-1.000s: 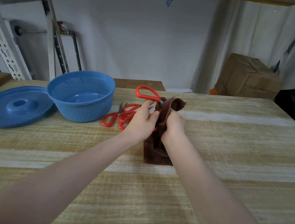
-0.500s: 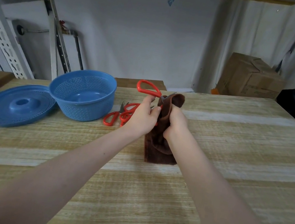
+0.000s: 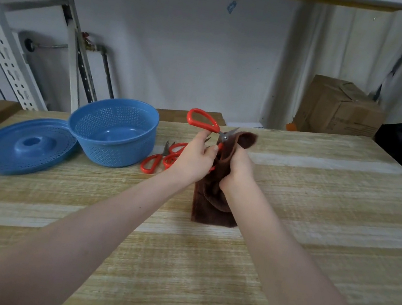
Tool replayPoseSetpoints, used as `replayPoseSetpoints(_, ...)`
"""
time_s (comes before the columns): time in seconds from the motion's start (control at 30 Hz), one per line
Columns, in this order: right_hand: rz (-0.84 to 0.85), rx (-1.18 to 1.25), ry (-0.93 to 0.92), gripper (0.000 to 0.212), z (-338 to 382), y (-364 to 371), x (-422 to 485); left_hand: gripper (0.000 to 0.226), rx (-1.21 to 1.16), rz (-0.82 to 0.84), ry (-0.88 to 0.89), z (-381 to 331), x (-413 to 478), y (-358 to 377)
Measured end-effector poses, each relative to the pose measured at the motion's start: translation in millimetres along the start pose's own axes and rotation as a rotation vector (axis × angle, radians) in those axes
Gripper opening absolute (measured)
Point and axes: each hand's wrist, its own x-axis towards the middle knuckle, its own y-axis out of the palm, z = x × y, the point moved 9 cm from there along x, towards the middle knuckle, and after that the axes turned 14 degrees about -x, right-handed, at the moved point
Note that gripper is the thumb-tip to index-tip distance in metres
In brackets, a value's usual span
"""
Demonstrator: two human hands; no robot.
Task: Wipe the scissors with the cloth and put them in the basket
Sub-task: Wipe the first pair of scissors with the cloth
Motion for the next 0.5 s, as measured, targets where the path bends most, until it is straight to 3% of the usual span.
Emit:
replayPoseSetpoints(0.33,-0.061,-0.013,-0.038,0.016,-3,0,-5,0.043,0.079,0.069,-0.014,3,-1,3)
replayPoseSetpoints(0.5,-0.078,0.032,-0.01,0.011,-9,0,-3,0.04,0.0,0.055,-0.058,12,0,-1)
